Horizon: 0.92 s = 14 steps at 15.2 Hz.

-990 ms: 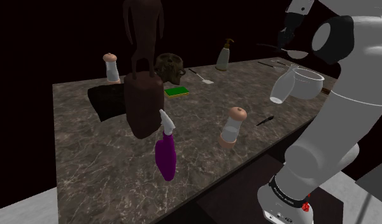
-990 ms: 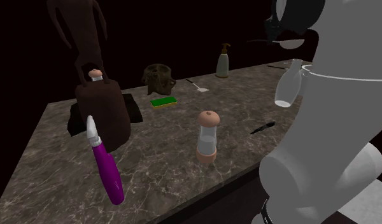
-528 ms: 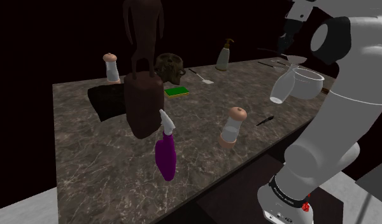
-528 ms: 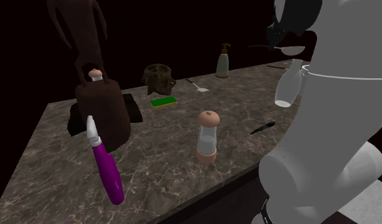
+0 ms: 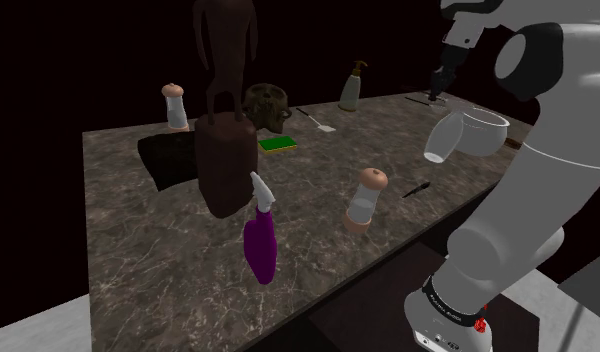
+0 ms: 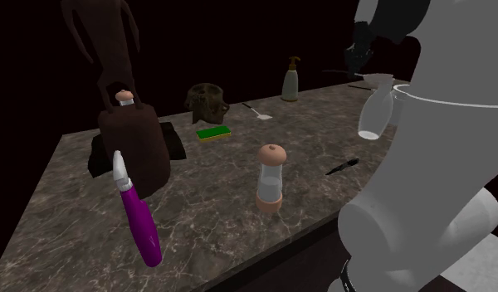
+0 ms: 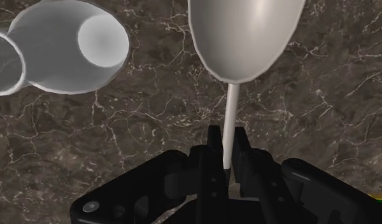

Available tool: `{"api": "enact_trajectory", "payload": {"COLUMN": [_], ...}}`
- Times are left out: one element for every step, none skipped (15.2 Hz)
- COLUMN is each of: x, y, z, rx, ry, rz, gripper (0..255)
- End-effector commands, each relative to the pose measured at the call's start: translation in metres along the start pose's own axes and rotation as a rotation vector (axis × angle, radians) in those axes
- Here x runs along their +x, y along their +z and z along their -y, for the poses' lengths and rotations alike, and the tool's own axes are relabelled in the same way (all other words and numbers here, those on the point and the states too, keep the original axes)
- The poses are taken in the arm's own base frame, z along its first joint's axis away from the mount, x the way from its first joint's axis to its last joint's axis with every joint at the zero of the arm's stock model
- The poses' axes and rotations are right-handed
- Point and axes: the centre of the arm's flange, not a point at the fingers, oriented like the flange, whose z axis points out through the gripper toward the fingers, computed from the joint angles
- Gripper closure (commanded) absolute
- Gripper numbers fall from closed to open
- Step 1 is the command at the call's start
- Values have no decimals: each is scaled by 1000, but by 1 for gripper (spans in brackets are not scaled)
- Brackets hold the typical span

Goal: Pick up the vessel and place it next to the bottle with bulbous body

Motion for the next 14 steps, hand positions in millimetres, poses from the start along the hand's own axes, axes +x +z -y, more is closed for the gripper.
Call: {"api": "enact_trajectory", "payload": {"x": [1, 1, 1, 1, 1, 2, 2, 2, 2, 2, 2, 2, 2, 3], "y": [11, 17, 22, 27, 32, 38, 43, 48, 53, 59, 64, 69, 74, 79], "z": [-1, -2, -2, -3, -4, -4, -5, -5, -6, -6, -7, -7, -8, -9], "rx": [0, 0, 0, 0, 0, 0, 0, 0, 0, 0, 0, 0, 0, 0], "ry": [0, 0, 0, 0, 0, 0, 0, 0, 0, 0, 0, 0, 0, 0], "rz": [0, 0, 0, 0, 0, 0, 0, 0, 0, 0, 0, 0, 0, 0], "gripper": [255, 255, 255, 255, 255, 255, 255, 255, 255, 255, 255, 255, 255, 255]}}
